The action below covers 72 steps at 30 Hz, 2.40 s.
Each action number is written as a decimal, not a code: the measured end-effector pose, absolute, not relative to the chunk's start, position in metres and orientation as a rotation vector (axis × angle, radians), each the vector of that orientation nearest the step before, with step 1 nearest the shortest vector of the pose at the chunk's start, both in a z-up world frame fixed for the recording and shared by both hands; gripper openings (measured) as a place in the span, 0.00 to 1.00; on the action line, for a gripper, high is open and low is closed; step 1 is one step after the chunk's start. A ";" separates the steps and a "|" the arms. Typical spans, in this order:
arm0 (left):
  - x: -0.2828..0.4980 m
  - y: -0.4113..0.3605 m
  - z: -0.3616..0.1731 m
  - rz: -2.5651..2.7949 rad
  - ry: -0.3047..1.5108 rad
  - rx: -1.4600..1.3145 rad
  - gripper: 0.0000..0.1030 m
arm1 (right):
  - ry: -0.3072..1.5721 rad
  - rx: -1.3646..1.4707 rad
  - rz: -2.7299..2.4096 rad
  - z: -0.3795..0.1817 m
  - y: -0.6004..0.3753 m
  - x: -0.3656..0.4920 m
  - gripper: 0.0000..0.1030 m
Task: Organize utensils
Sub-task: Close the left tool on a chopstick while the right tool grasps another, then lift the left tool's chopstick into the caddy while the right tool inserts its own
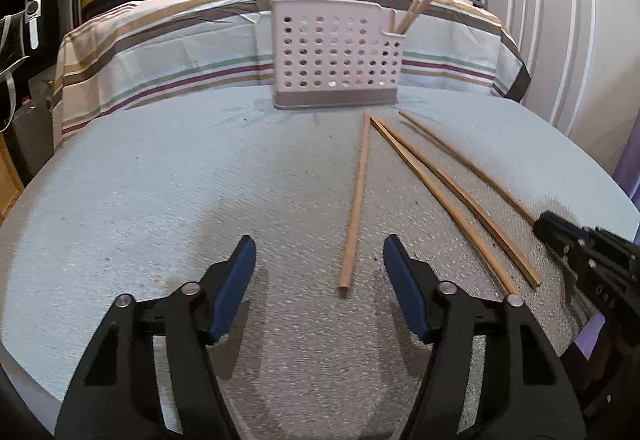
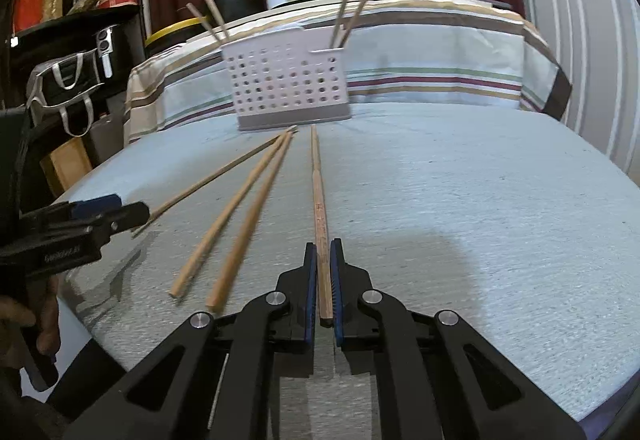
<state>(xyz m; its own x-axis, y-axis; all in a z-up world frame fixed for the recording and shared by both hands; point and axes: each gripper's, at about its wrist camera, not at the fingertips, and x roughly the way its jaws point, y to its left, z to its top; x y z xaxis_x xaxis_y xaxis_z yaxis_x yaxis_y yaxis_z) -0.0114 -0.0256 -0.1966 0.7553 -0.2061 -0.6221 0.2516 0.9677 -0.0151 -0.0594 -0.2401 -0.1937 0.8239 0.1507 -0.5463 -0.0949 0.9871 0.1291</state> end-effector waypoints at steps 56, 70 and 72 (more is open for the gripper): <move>-0.030 -0.004 -0.069 -0.254 0.375 -0.006 0.06 | 0.316 0.125 0.139 -0.077 -0.266 -0.070 0.07; 0.031 0.002 -0.043 -0.274 0.396 -0.043 0.06 | 0.297 0.095 0.161 -0.044 -0.258 0.000 0.07; 0.038 0.003 -0.040 -0.282 0.397 -0.052 0.06 | 0.296 0.100 0.161 -0.042 -0.258 0.006 0.07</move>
